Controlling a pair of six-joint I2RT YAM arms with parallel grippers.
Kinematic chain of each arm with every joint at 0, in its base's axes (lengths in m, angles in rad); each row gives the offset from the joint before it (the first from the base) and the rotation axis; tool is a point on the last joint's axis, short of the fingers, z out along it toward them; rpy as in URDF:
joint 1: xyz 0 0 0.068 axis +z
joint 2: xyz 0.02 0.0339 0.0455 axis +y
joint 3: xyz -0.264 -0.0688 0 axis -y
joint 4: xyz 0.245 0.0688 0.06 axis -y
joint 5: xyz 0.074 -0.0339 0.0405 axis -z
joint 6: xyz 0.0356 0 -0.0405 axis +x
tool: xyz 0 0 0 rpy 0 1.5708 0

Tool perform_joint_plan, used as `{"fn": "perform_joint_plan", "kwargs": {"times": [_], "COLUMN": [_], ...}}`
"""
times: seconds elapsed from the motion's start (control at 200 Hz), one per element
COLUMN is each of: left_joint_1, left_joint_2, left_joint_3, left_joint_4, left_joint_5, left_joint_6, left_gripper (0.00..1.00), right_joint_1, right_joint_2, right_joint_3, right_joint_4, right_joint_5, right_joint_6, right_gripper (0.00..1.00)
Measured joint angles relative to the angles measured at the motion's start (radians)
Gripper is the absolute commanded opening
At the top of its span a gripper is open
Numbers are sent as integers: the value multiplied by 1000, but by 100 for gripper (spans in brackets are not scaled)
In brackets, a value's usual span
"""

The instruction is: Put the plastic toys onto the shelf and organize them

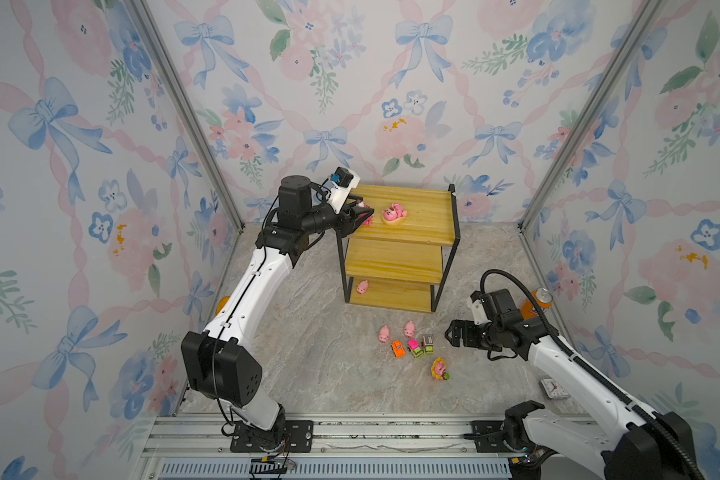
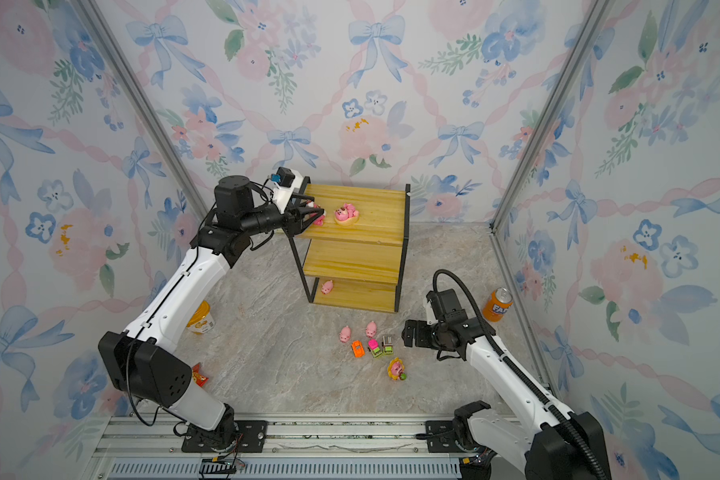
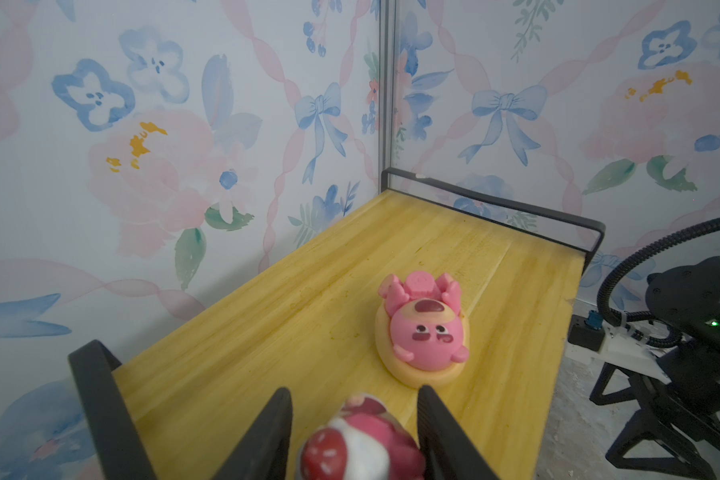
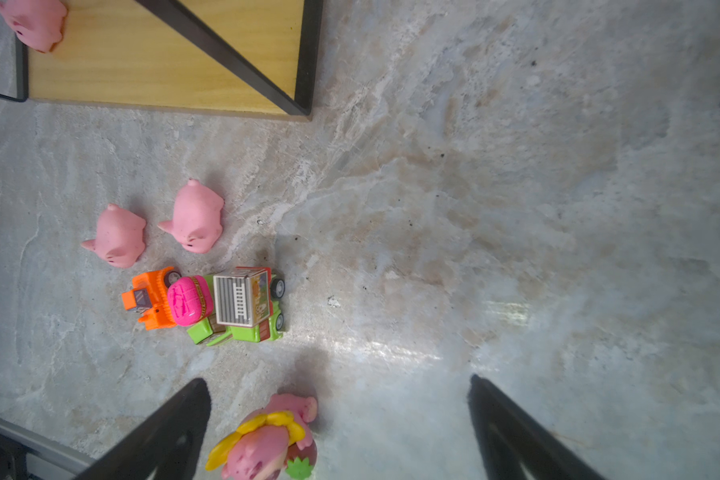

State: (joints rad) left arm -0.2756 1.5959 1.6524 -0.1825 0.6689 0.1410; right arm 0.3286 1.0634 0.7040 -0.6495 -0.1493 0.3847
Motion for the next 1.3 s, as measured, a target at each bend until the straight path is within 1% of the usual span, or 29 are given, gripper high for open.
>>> {"fn": "perform_joint_plan", "kwargs": {"times": [0.21, 0.515, 0.615, 0.655, 0.705, 0.785, 1.005, 1.125, 1.3], "left_joint_1": [0, 0, 0, 0, 0, 0, 0, 0, -2], "left_joint_2": [-11, -13, -13, -13, -13, -13, -17, -32, -83], "left_joint_3": [0, 0, 0, 0, 0, 0, -1, -8, -45], "left_joint_4": [-6, -7, -7, -7, -7, -9, -17, -23, -27], "left_joint_5": [-11, -19, -20, -23, -25, -29, -43, -61, -88], "left_joint_6": [17, 24, 24, 27, 35, 36, 35, 34, 34], "left_gripper": [47, 48, 51, 55, 62, 68, 71, 75, 75], "right_joint_1": [0, 0, 0, 0, 0, 0, 0, 0, 0], "right_joint_2": [0, 0, 0, 0, 0, 0, 0, 0, 0], "right_joint_3": [0, 0, 0, 0, 0, 0, 0, 0, 0], "right_joint_4": [0, 0, 0, 0, 0, 0, 0, 0, 0], "right_joint_5": [0, 0, 0, 0, 0, 0, 0, 0, 0], "right_joint_6": [0, 0, 0, 0, 0, 0, 0, 0, 0], "right_gripper": [99, 99, 99, 99, 99, 99, 99, 99, 98]}}
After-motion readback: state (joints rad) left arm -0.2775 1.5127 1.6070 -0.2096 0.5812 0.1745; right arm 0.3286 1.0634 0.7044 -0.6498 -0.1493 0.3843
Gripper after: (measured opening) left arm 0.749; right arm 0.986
